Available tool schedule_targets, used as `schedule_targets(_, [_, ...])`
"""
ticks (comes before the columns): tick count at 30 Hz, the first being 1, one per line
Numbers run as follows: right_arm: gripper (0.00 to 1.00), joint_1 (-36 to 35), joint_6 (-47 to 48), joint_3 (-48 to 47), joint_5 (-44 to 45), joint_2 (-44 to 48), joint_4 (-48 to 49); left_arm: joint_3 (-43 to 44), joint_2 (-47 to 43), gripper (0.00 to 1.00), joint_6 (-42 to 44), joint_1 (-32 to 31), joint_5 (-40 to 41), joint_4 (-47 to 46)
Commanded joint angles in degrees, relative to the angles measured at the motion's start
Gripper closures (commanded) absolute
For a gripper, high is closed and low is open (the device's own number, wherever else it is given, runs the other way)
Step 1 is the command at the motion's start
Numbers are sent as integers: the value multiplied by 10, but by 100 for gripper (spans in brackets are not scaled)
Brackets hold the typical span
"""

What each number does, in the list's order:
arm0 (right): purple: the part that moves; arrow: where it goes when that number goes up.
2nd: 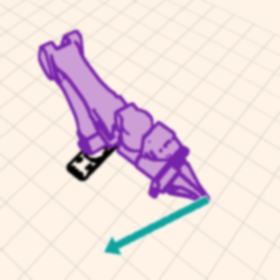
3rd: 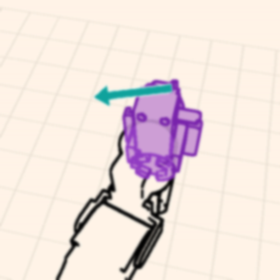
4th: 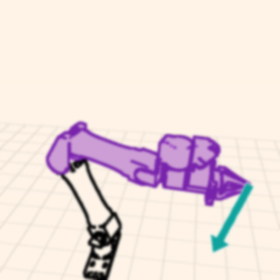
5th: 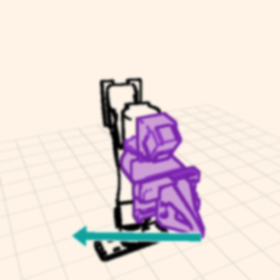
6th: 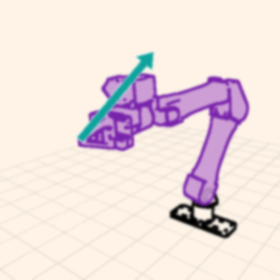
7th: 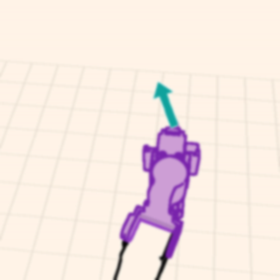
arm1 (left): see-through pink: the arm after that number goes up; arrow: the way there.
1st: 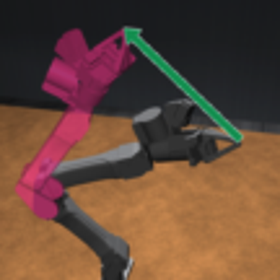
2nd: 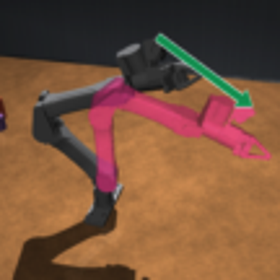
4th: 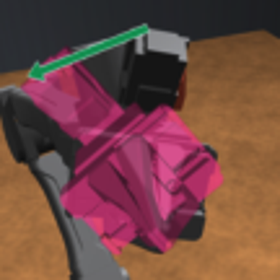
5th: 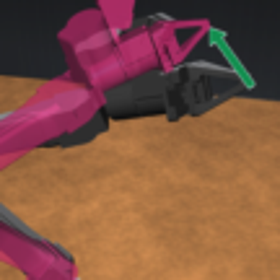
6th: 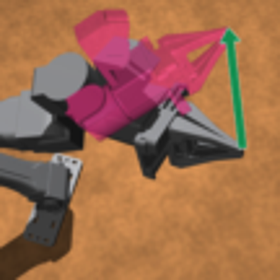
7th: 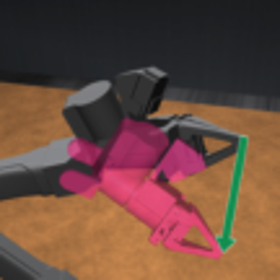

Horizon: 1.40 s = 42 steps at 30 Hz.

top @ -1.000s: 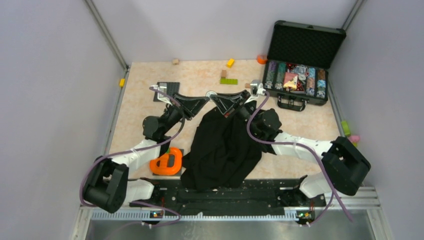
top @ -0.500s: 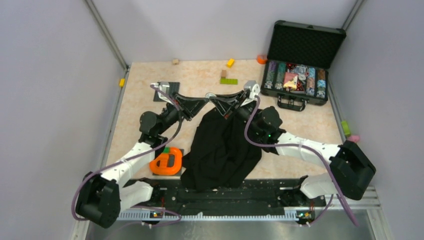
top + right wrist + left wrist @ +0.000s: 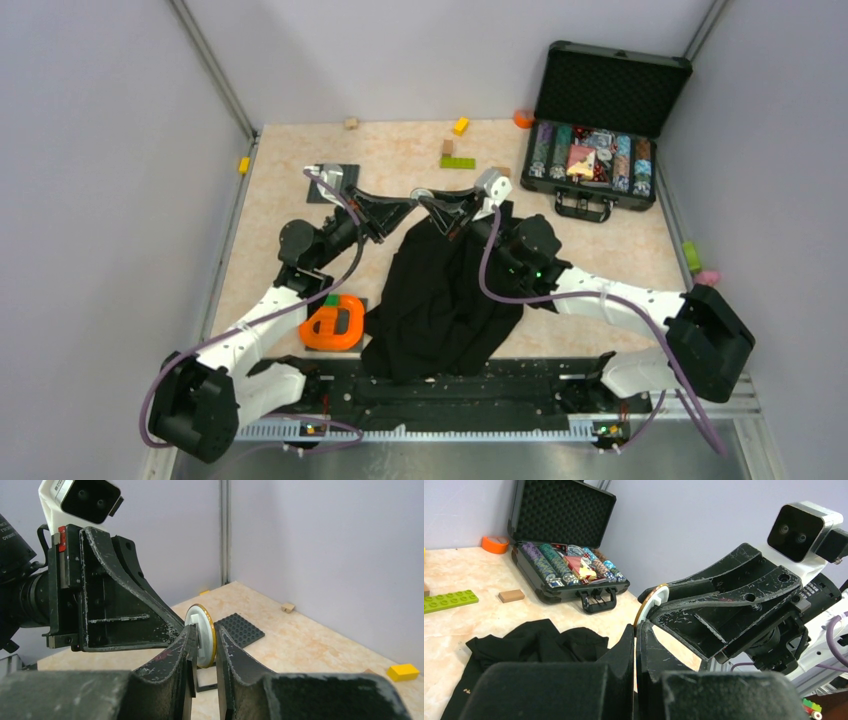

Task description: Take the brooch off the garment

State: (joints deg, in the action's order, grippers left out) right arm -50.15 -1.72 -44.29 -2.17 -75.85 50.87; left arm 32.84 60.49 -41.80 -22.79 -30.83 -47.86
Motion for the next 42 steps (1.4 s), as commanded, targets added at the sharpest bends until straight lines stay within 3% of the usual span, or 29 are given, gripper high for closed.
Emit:
schedule_targets(1, [81, 6, 32, 13, 57, -4, 30, 23, -22, 100, 8, -2, -17, -25])
schedule_targets(7, [87, 11, -14, 26, 17, -8, 72, 21, -15, 100, 12, -2, -16, -21])
schedule_targets(9, [100, 12, -28, 29, -7, -11, 87, 22, -8, 100, 10, -2, -19, -24])
schedule_targets(16, [100, 48, -136, 35, -77, -26, 131, 17, 7, 99, -4, -1, -25, -46])
schedule_targets(20, [100, 84, -228, 49, -111, -41, 192, 5, 1, 76, -24, 7, -20, -70])
schedule_targets(23, [100, 105, -297, 50, -138, -56, 226, -3, 0, 65, -36, 13, -27, -85])
schedule_targets(31, [100, 140, -430, 49, -183, -89, 303, 1, 9, 49, -35, 18, -40, -67])
schedule_targets(35, [100, 144, -478, 42, -199, -99, 327, 13, 24, 48, -35, 19, -47, -69])
schedule_targets(42, [100, 144, -551, 39, -221, -125, 381, 32, 48, 59, -63, 20, -66, -113])
